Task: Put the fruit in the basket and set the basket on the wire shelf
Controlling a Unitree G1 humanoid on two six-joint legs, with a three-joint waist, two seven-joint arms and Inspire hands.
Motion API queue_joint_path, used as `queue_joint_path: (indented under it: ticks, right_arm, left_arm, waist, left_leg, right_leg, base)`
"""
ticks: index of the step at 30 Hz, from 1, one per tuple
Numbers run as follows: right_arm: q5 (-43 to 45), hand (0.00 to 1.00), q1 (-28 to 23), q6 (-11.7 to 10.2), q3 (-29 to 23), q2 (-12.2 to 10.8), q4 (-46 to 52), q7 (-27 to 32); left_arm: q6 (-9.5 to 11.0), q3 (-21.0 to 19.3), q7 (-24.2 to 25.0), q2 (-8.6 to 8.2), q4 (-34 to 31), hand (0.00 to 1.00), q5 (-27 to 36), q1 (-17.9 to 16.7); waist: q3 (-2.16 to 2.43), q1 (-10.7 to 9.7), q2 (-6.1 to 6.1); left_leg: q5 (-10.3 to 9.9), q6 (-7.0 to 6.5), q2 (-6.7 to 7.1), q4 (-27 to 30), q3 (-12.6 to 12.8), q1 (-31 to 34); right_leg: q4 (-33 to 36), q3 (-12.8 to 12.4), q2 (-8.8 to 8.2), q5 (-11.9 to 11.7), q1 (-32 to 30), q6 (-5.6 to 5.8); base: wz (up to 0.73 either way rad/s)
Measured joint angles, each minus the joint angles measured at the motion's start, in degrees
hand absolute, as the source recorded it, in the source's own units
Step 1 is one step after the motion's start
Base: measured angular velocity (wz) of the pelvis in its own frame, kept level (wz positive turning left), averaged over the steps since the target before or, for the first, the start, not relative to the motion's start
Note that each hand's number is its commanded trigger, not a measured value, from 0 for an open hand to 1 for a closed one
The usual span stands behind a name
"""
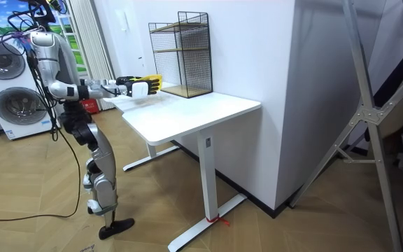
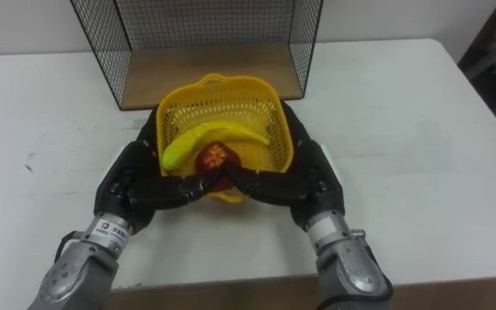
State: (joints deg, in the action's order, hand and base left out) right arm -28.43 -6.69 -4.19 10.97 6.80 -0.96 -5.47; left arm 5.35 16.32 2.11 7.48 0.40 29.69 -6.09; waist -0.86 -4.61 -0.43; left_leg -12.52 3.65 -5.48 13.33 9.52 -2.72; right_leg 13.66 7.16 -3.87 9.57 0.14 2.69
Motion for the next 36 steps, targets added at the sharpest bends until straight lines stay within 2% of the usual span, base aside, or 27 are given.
queue_joint_path:
  ticks: [2, 4, 6, 8, 9, 10, 12, 13, 15, 17, 18, 19, 20, 21, 22, 23, 24, 25, 26, 27, 28, 30, 32, 34, 35, 36]
  right_arm:
    - [-0.1, 0.0, 0.0, 0.0, 0.0, 0.0, 0.0, 0.0]
    - [-0.1, 0.0, 0.0, 0.0, 0.1, 0.0, 0.0, 0.0]
    - [0.0, 0.0, 0.0, -0.1, 0.2, -0.1, 0.0, 0.0]
    - [0.1, 0.0, 0.0, -0.2, 0.3, -0.2, 0.0, -0.2]
    - [0.5, 0.0, 0.0, -0.2, 0.3, -0.2, 0.0, -0.5]
    - [0.8, 0.0, 0.0, -0.2, 0.3, -0.4, 0.0, -0.5]
    - [1.1, 0.0, -0.1, -0.2, 0.3, -0.7, -0.1, -0.6]
    - [1.1, 0.0, -0.1, -0.2, 0.3, -0.7, -0.2, -0.6]
    - [1.2, 0.0, -0.1, -0.2, 0.3, -0.5, -0.2, -0.7]
    - [0.9, 0.0, -0.1, -0.2, 0.3, -0.5, -0.2, -0.8]
    - [0.7, 0.0, -0.1, -0.2, 0.4, -0.4, -0.2, -0.8]
    - [0.6, 0.0, -0.1, -0.2, 0.6, -0.4, -0.2, -0.8]
    - [0.1, 0.0, -0.1, -0.3, 0.9, -0.4, -0.3, -0.8]
    - [-0.3, 0.0, -0.2, -0.9, 0.7, 0.0, -0.7, -0.5]
    - [-0.6, 0.0, -0.2, -1.1, 0.4, 0.3, -0.7, -0.3]
    - [-0.6, 0.0, -0.1, -1.2, 0.4, 0.5, -0.7, -0.4]
    - [-0.6, 0.0, -0.2, -1.2, 0.7, 0.5, -0.9, -0.6]
    - [-0.6, 0.0, -0.4, -1.2, 1.2, 0.4, -1.0, -0.9]
    - [-0.6, 0.0, -0.5, -1.1, 1.2, 0.6, -1.0, -0.9]
    - [-0.9, 0.0, -0.6, -1.1, 1.2, 0.2, -0.9, -0.9]
    - [-1.5, 0.0, -0.6, -1.2, 1.2, 0.4, -0.8, -0.9]
    - [-1.7, 0.0, -0.5, -1.2, 1.2, 0.4, -0.8, -0.9]
    - [-1.8, 0.0, -0.4, -1.2, 1.2, 0.3, -0.5, -0.9]
    - [-1.6, 0.0, -0.1, -1.2, 1.3, 0.3, -0.4, -0.9]
    - [-1.5, 0.0, -0.1, -1.2, 1.3, 0.2, -0.4, -0.9]
    - [-1.2, 0.0, 0.0, -1.2, 1.2, 0.2, -0.4, -0.9]
  left_arm:
    - [0.0, 0.0, 0.0, 0.0, 0.0, 0.0, -0.1, 0.0]
    - [0.2, 0.0, 0.0, 0.02, 0.0, 0.0, -0.1, 0.0]
    - [0.5, 0.0, 0.0, 0.04, 0.0, 0.0, -0.1, 0.0]
    - [1.0, -0.3, 0.0, 0.04, 0.0, 0.0, -0.2, 0.0]
    - [1.0, -0.5, 0.0, 0.06, 0.0, 0.0, -0.2, 0.0]
    - [1.1, -0.6, 0.0, 0.04, 0.0, 0.0, -0.1, 0.0]
    - [1.1, -0.7, 0.0, 0.05, 0.0, 0.0, -0.1, 0.0]
    - [1.1, -0.7, 0.0, 0.05, 0.0, 0.0, -0.1, 0.0]
    - [1.1, -0.8, 0.0, 0.04, 0.0, 0.0, 0.0, -0.1]
    - [1.1, -0.8, 0.0, 0.03, 0.0, 0.0, -0.3, -0.1]
    - [1.1, -0.7, 0.0, 0.03, 0.0, 0.0, -0.1, -0.1]
    - [1.1, -0.8, 0.0, 0.09, 0.0, 0.0, 0.0, -0.1]
    - [1.2, -0.9, 0.0, 0.36, 0.0, 0.0, 0.0, 0.0]
    - [1.2, -0.4, 0.0, 0.14, 0.0, 0.0, -0.1, 0.2]
    - [1.2, -0.3, 0.0, -0.48, 0.0, 0.0, 0.0, 0.2]
    - [1.4, -0.3, 0.0, -0.93, 0.0, 0.0, -0.1, 0.2]
    - [1.5, -0.4, 0.0, -0.99, 0.0, 0.0, -0.4, 0.1]
    - [1.6, -0.8, 0.0, -0.97, 0.0, 0.0, -0.5, 0.0]
    - [1.7, -1.0, 0.0, -0.95, 0.0, 0.0, -0.5, 0.0]
    - [1.7, -1.1, 0.0, -0.9, 0.0, 0.0, -0.4, 0.0]
    - [1.7, -1.1, 0.0, -0.9, 0.0, 0.0, -0.4, 0.0]
    - [1.8, -1.0, 0.0, -0.91, 0.0, 0.0, -0.5, 0.1]
    - [2.2, -1.0, 0.0, -0.92, 0.0, 0.0, -0.3, 0.2]
    - [2.3, -1.0, 0.0, -0.86, 0.0, 0.0, -0.1, 0.2]
    - [2.3, -1.0, 0.0, -0.86, 0.0, 0.0, 0.0, 0.2]
    - [2.3, -1.0, 0.0, -0.93, 0.0, 0.0, 0.0, 0.3]
  waist:
    - [0.14, -0.1, -0.38]
    - [-0.03, 0.1, -1.28]
    - [0.0, 0.3, -2.09]
    - [-0.04, 0.7, -2.5]
    - [-0.06, 0.7, -2.61]
    - [-0.07, 0.8, -2.68]
    - [-0.08, 1.5, -2.65]
    - [-0.07, 1.8, -2.69]
    - [-0.15, 2.1, -2.77]
    - [-0.36, 1.9, -2.26]
    - [-0.17, 1.9, -1.61]
    - [-0.02, 2.0, -1.57]
    - [-0.21, 1.7, -2.26]
    - [-0.18, 1.4, -2.85]
    - [-0.27, 2.0, -3.23]
    - [-0.26, 2.4, -3.16]
    - [-0.18, 3.9, -2.97]
    - [0.49, 5.0, -2.58]
    - [0.82, 4.9, -2.59]
    - [1.17, 4.6, -3.35]
    - [1.08, 4.6, -3.54]
    - [1.06, 4.5, -3.63]
    - [0.76, 4.2, -3.63]
    - [-0.04, 3.5, -3.99]
    - [-0.12, 3.4, -4.11]
    - [-0.25, 2.9, -4.39]
  left_leg:
    - [0.0, -0.01, -0.01, 0.1, 0.1, -0.1]
    - [0.0, 0.0, -0.07, 0.3, 0.6, -0.6]
    - [-0.1, -0.02, -0.35, 1.2, 1.3, -0.4]
    - [-1.3, 0.1, -1.18, 3.4, 1.6, 0.5]
    - [-2.6, 0.33, -2.03, 5.5, 1.6, 1.4]
    - [-3.0, 0.49, -2.45, 6.6, 1.6, 1.8]
    - [-4.9, 1.62, -4.53, 10.3, 1.6, 2.4]
    - [-5.3, 1.92, -4.93, 11.0, 1.7, 2.5]
    - [-6.0, 2.7, -6.05, 14.0, 1.2, 3.1]
    - [-5.9, 2.64, -6.54, 16.6, 0.9, 3.8]
    - [-5.5, 2.05, -6.91, 18.6, 0.9, 4.8]
    - [-5.0, 1.2, -6.88, 20.0, 0.9, 5.8]
    - [-4.3, -0.29, -5.71, 23.4, -0.1, 9.0]
    - [-5.1, -2.02, -1.43, 22.4, -1.3, 12.1]
    - [-4.4, -2.81, 2.87, 17.7, -1.7, 14.6]
    - [-3.3, -2.93, 4.48, 14.5, -1.9, 15.7]
    - [1.4, -3.81, 5.77, 9.7, -2.2, 17.7]
    - [4.6, -4.31, 5.77, 9.0, -3.0, 18.2]
    - [5.2, -5.08, 6.01, 9.3, -3.1, 18.0]
    - [5.4, -5.55, 6.21, 10.0, -2.6, 17.7]
    - [6.0, -7.23, 6.29, 10.8, -2.2, 17.3]
    - [4.0, -8.44, 6.7, 12.5, -1.7, 17.1]
    - [3.0, -9.38, 7.84, 12.8, -1.4, 17.0]
    - [1.6, -10.49, 9.54, 12.8, -0.3, 16.2]
    - [1.3, -10.72, 10.03, 12.8, -0.2, 16.0]
    - [0.7, -11.31, 11.02, 13.5, -0.1, 15.7]
  right_leg:
    - [0.2, -0.2, 0.01, 0.0, 0.1, -0.01]
    - [1.2, -1.0, 0.03, 0.3, -0.1, -0.01]
    - [1.8, -1.4, 0.1, 0.3, -0.6, -0.1]
    - [3.5, -1.7, 0.66, 0.9, -1.6, -0.53]
    - [5.1, -1.7, 1.22, 1.6, -2.4, -0.94]
    - [5.7, -1.7, 1.49, 1.9, -2.6, -1.14]
    - [8.1, -1.7, 3.1, 3.1, -3.1, -2.24]
    - [8.8, -1.7, 3.35, 3.6, -3.3, -2.54]
    - [11.7, -1.9, 4.11, 5.9, -4.4, -3.33]
    - [13.1, -2.0, 4.53, 6.9, -4.4, -3.67]
    - [13.2, -2.4, 4.8, 7.4, -4.4, -3.77]
    - [13.2, -3.0, 4.75, 7.6, -4.1, -4.11]
    - [13.1, -5.8, 4.83, 7.4, -4.0, -5.4]
    - [12.9, -8.2, 4.32, 7.5, -4.0, -5.61]
    - [12.9, -9.5, 3.13, 7.7, -4.2, -5.29]
    - [12.9, -10.0, 2.83, 7.8, -4.2, -5.09]
    - [13.2, -10.8, 2.82, 8.2, -4.3, -4.66]
    - [13.8, -10.9, 2.9, 9.0, -4.3, -4.36]
    - [14.2, -10.9, 2.93, 9.5, -4.4, -3.82]
    - [14.0, -10.2, 2.55, 10.0, -4.0, -2.98]
    - [13.6, -10.2, 2.39, 10.3, -3.0, -2.64]
    - [13.3, -9.4, 1.65, 10.9, -2.1, -1.88]
    - [14.6, -8.5, 0.3, 11.6, -2.3, -0.93]
    - [19.8, -8.5, -1.77, 12.8, -3.6, 0.45]
    - [22.2, -8.4, -2.32, 12.9, -4.5, 0.64]
    - [27.6, -8.3, -3.47, 12.8, -6.4, 0.84]
  base:
    - [-0.03]
    - [-0.11]
    - [-0.17]
    - [-0.2]
    - [-0.12]
    - [-0.12]
    - [-0.16]
    - [-0.13]
    - [-0.02]
    - [-0.02]
    - [-0.07]
    - [0.06]
    - [0.32]
    - [0.32]
    - [0.13]
    - [-0.32]
    - [-0.58]
    - [-0.5]
    - [-0.21]
    - [0.0]
    - [0.0]
    - [-0.08]
    - [0.0]
    - [-0.04]
    - [0.05]
    - [0.18]
